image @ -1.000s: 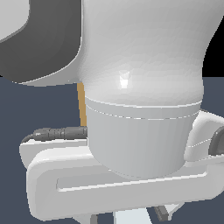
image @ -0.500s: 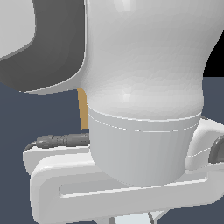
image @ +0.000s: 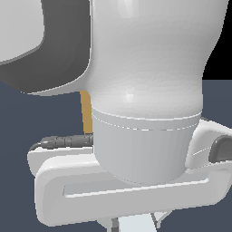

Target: Insert the peg into the horizontal hole in a box.

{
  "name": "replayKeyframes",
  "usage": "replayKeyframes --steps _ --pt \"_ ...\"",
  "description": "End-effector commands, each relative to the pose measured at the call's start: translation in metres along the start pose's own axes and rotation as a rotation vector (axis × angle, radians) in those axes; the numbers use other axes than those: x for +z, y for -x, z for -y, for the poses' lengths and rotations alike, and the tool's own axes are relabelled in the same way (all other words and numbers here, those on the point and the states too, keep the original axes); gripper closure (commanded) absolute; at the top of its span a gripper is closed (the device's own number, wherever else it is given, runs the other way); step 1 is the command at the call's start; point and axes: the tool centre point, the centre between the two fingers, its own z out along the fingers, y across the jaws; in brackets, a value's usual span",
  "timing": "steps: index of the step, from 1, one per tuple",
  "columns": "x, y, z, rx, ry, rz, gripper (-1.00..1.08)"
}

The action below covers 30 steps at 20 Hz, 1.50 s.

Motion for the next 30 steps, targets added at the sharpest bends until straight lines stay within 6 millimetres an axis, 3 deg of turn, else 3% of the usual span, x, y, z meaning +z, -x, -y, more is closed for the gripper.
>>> replayKeyframes --steps 1,5,11,15,19,30 --pt "-0.004 -0.012 -0.004 -0.014 0.003 0.000 1.08" --pt "-0.013 -0.044 -0.008 -0.049 0.003 0.001 1.08" --pt "-0.031 -0.113 -0.016 -0.122 0.003 0.001 1.08" --pt "-0.039 -0.143 -0.018 -0.154 0.003 0.002 1.08" --pt "-0.043 -0.157 -0.019 -0.167 0.003 0.001 1.08" --pt "-0.045 -0.157 -0.021 -0.169 0.005 0.001 1.08"
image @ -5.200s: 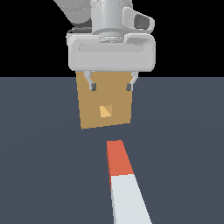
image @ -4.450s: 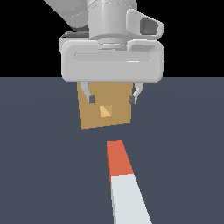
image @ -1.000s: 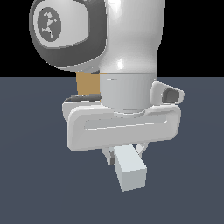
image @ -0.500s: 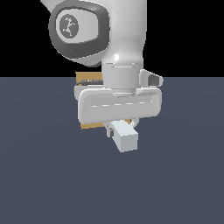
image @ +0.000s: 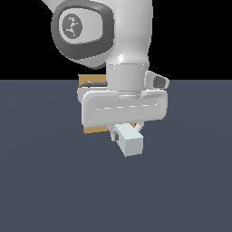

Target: Insert the peg into the horizontal hole in a box.

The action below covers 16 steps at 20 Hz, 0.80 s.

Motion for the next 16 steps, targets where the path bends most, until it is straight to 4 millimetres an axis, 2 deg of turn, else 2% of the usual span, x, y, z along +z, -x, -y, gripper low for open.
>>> replayKeyframes --steps 1,4,7,16 --pt "0.000 0.000 0.000 0.000 0.000 0.000 1.08" --pt "0.000 -0.004 0.000 0.000 0.000 0.000 1.08" --pt "0.000 -0.016 0.000 0.000 0.000 0.000 1.08" --pt "-0.001 -0.087 0.001 0.000 0.003 0.001 1.08"
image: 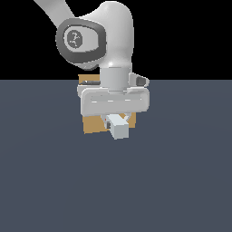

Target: Insert the peg into the horizontal hole in a box.

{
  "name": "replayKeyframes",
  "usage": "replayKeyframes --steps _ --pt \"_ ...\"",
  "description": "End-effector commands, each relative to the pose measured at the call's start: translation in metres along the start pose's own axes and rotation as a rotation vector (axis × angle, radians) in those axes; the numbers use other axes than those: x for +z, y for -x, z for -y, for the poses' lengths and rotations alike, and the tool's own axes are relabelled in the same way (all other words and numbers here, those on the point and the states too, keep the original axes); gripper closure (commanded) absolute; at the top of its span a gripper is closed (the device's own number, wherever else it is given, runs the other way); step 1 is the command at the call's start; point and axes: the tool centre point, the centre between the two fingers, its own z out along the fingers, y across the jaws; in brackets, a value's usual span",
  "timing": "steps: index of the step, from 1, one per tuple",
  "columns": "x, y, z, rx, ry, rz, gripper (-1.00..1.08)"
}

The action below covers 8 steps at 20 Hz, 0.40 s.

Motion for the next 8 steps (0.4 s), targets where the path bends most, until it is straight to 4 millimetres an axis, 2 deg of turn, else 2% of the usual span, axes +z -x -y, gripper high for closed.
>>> replayKeyframes --steps 1,4,8 --pt "-0.002 -0.018 -0.001 0.000 0.004 0.001 1.08" --pt "-0.002 -0.032 -0.001 0.001 0.005 0.001 1.08" --pt "-0.002 -0.039 -0.002 0.001 0.005 0.001 1.08"
